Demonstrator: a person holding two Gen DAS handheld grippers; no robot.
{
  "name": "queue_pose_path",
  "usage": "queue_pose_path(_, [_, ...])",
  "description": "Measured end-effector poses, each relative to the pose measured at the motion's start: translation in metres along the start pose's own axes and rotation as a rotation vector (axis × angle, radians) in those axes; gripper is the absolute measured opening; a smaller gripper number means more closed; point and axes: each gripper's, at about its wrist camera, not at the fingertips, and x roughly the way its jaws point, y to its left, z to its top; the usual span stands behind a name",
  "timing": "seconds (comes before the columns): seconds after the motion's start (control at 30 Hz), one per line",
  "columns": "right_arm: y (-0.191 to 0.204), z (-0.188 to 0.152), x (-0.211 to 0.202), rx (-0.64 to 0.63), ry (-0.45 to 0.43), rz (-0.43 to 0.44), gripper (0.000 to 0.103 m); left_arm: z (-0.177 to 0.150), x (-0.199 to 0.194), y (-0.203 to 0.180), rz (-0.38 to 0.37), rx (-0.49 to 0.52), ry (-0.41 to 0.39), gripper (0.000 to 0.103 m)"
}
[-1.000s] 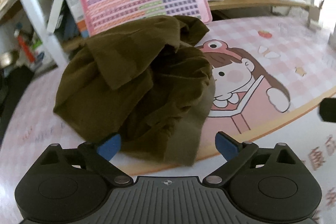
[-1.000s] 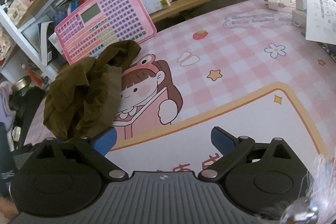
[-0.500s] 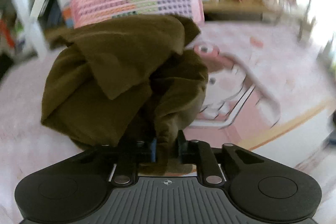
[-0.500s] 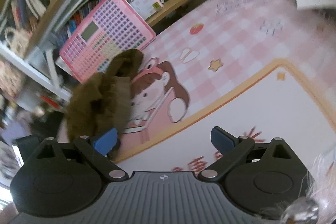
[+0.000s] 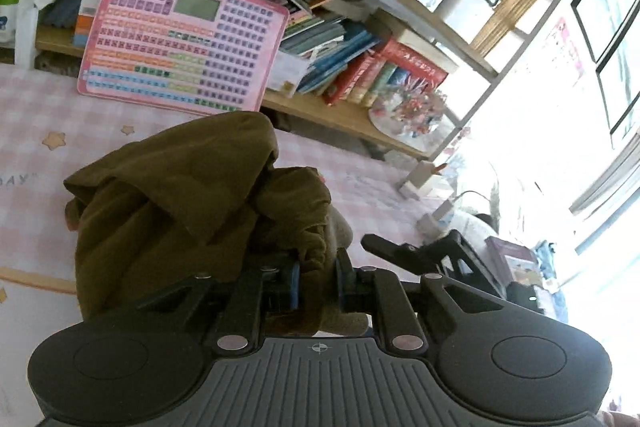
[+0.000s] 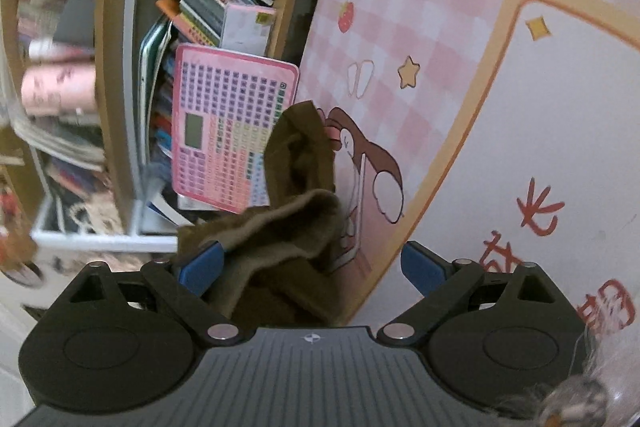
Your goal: Fold clothes
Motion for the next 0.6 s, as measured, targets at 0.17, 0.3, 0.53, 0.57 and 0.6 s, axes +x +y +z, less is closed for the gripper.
queue_pose_path(0.17, [-0.010,0.010,-0.004,0.081,-0.005,0.040,0.095,-0.001,-0.010,-0.007,-0.011,-0.016,-0.026,0.015])
queue_pose_path(0.3, [-0.014,0.013,-0.002,0.114,0.005,0.060,0.093,-0.002,-0.015,-0.011,-0.023,-0.028,-0.037,0.015])
queue_pose_path(0.53, [-0.015,0.016,0.002,0.140,0.018,0.088,0.089,-0.005,-0.021,-0.013,-0.015,-0.044,-0.041,0.015])
queue_pose_path(0.57, [-0.015,0.017,0.003,0.145,0.020,0.093,0.088,-0.006,-0.022,-0.013,-0.012,-0.047,-0.041,0.015])
queue_pose_path(0.6, [-0.015,0.017,0.005,0.150,0.022,0.094,0.087,-0.006,-0.023,-0.013,-0.010,-0.049,-0.041,0.015])
